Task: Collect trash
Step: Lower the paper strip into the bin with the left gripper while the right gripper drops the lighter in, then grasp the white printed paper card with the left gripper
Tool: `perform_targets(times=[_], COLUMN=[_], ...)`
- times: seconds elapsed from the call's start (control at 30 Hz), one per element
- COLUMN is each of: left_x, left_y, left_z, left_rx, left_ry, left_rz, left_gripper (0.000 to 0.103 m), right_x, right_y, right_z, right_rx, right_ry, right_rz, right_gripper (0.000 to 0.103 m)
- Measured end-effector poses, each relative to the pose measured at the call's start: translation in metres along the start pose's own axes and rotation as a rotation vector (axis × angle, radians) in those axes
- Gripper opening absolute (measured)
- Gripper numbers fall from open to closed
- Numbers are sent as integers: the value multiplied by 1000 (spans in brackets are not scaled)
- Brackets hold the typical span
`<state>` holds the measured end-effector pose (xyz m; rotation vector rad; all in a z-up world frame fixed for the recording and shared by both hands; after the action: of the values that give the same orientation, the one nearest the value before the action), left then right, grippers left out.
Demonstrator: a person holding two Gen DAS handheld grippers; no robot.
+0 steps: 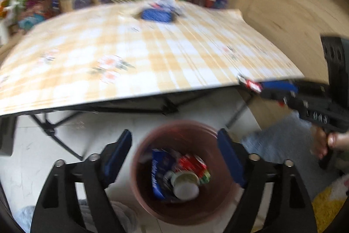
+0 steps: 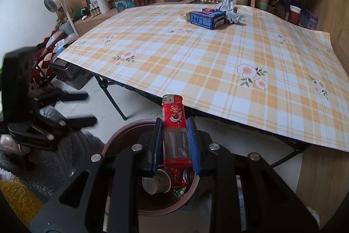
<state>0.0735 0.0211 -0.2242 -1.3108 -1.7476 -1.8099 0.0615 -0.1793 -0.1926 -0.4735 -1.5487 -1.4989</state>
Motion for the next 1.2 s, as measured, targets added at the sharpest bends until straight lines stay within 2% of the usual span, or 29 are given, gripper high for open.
perform_targets(times=[0.13,0.3,0.53,0.63,0.67,0.73,0.8,0.9,1.0,1.2], left_x=[7,2,0,-1,-1,-2,-2,-2,-1,-3], left_y=[2,3,-1,-2,-2,-2,-2,-1,-1,1], left_z=[16,28,24,22,22,21,21,21,23,27], left_rx=[79,131,121,110,107,104,103,109,126,147], left_ry=[51,79,75,74,74,74,76,74,72,67], left_rz=[-49,-35,-23,-18,-18,-17,-16,-19,-25,-20], left_gripper=[89,91,92,92,92,92,92,92,92,92], right_x=[-7,-14,-19,-18,-18,-17,-14,-12,-11,-16], right_y=[-5,-8,-8,-7,-7,-6,-5,-1,2,6], right_z=[5,14,14,11,10,7,3,-4,-12,-32], right_rx=[5,28,29,19,15,5,-5,-26,-47,-117], right_ry=[8,18,17,5,2,-11,-18,-43,-76,-134], right_rz=[27,48,62,55,53,42,25,0,-10,-3], right_gripper=[26,26,26,30,33,54,65,91,97,97])
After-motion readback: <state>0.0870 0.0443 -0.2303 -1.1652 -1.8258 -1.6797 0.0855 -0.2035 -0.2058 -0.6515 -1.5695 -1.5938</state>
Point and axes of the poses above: each gripper's, at about its wrist camera, not at the fingertips, and x roughly against the way its jaws point, z to its left, y to its top, the point moved 3 cm from there along -x, roughly the way its jaws point, and after that the axes turned 2 degrees about z, right-handed, at the moved point
